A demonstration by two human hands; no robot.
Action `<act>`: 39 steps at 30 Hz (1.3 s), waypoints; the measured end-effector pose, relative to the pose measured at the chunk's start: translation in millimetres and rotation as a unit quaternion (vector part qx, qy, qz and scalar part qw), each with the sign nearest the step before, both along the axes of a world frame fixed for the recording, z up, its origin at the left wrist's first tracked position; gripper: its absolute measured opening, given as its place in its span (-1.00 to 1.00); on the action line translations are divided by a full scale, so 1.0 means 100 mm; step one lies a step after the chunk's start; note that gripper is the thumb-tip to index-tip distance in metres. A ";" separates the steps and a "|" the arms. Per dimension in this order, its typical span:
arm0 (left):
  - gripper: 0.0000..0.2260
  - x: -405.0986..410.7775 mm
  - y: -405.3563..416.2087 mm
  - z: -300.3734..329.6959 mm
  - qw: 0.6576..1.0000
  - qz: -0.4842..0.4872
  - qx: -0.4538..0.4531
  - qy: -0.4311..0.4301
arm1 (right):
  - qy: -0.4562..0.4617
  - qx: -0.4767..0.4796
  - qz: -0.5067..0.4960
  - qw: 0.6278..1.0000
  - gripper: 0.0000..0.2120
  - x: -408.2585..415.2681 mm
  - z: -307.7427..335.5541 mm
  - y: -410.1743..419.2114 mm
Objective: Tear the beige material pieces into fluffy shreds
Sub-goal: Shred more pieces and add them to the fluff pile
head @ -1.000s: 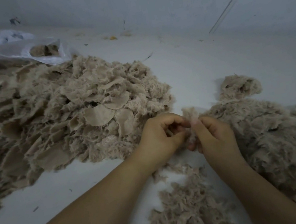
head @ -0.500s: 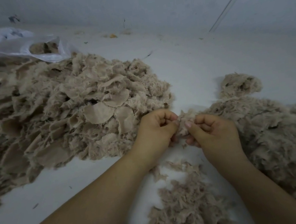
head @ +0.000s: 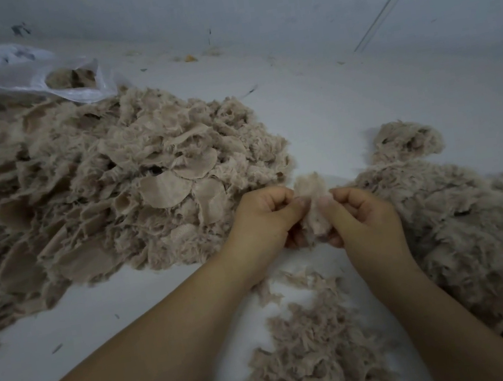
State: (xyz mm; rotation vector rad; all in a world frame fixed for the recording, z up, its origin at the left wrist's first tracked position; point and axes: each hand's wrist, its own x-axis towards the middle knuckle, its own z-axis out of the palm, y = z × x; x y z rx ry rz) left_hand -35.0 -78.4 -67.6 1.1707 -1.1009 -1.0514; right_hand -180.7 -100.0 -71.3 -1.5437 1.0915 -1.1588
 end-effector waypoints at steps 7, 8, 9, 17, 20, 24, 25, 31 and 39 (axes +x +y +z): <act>-0.77 -0.01 0.02 0.03 0.999 -0.019 0.028 0.016 | 0.008 0.028 -0.076 0.997 -0.79 0.00 -0.01 -0.07; -0.76 -0.01 0.02 0.04 0.999 -0.015 0.030 0.018 | -0.004 0.037 -0.079 0.996 -0.80 -0.01 -0.02 -0.08; -0.75 -0.01 0.02 0.04 0.999 -0.013 0.031 0.015 | -0.021 0.045 -0.075 0.996 -0.81 -0.01 -0.02 -0.08; -0.72 -0.01 0.02 0.02 0.999 -0.014 0.028 -0.009 | 0.026 -0.007 -0.052 0.998 -0.79 0.00 -0.02 -0.05; -0.69 -0.01 0.02 0.02 1.000 0.014 0.015 0.012 | -0.006 0.012 -0.069 0.998 -0.84 -0.01 -0.02 -0.08; -0.66 0.02 0.04 0.03 0.997 0.048 0.012 0.054 | -0.052 0.009 -0.107 0.993 -0.78 0.00 -0.04 -0.10; -0.65 0.02 0.06 0.04 0.997 0.050 0.011 0.059 | -0.069 0.010 -0.117 0.991 -0.77 -0.01 -0.04 -0.11; -0.70 -0.27 0.29 0.04 0.998 0.021 0.048 0.044 | -0.075 0.017 -0.101 0.992 -0.80 -0.02 -0.01 -0.10; -0.88 -0.45 0.33 0.04 0.990 0.126 0.038 -0.052 | -0.037 0.000 -0.090 0.995 -0.82 -0.02 -0.03 -0.08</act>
